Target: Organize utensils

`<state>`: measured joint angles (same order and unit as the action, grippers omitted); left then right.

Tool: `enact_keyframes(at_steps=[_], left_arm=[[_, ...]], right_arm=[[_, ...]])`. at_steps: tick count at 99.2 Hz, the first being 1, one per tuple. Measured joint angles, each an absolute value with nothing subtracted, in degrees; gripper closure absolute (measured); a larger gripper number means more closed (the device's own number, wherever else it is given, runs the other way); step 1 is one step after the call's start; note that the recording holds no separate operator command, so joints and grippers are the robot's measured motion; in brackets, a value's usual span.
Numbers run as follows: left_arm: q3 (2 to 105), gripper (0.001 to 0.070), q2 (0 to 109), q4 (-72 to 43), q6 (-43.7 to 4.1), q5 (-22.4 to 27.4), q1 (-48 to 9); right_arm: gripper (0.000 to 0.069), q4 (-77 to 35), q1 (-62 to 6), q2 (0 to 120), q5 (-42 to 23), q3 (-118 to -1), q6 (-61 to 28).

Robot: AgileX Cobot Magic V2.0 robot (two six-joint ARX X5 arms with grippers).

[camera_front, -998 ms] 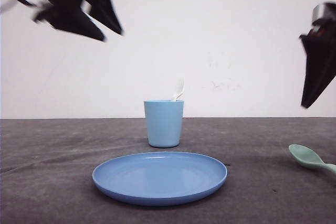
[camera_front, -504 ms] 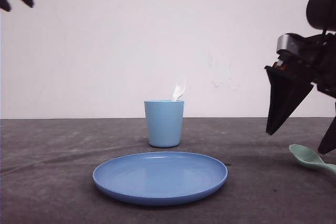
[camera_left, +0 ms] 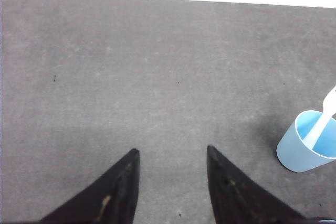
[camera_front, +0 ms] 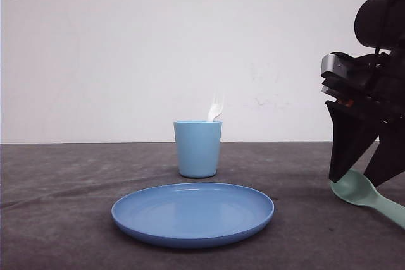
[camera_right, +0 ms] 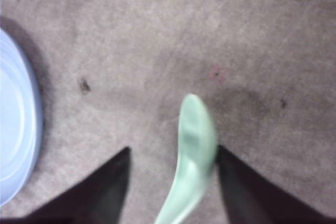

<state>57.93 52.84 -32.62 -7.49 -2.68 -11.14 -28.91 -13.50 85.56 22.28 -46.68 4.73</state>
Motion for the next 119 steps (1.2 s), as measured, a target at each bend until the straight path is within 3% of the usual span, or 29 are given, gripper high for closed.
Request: enact_keyframes(at_steps=[11, 25, 53, 70, 91, 119], left_arm=[[57.9, 0.0477, 52.3, -32.8, -7.5, -2.7, -11.1], [57.9, 0.0477, 51.6, -33.2, -7.5, -2.7, -11.1], [57.9, 0.0477, 50.6, -34.7, -7.2, -2.7, -11.1], [57.9, 0.0477, 50.1, -35.0, -7.0, -2.7, -11.1], [57.9, 0.0477, 49.8, -35.0, -7.0, -2.7, -11.1], [57.9, 0.0477, 49.8, -35.0, -7.0, -2.7, -11.1]], right_arm=[[0.0437, -28.9, -13.5, 85.6, 21.3, -46.7, 4.7], [0.0543, -29.2, -13.5, 85.6, 19.5, -46.7, 4.8], [0.0669, -29.9, -13.5, 85.6, 17.7, -46.7, 4.8], [0.0675, -29.5, -13.5, 85.6, 17.6, -46.7, 4.8], [0.0675, -23.0, -15.0, 84.8, 25.1, -49.8, 6.4], [0.0675, -6.0, -21.5, 83.3, 26.8, -61.5, 9.5]])
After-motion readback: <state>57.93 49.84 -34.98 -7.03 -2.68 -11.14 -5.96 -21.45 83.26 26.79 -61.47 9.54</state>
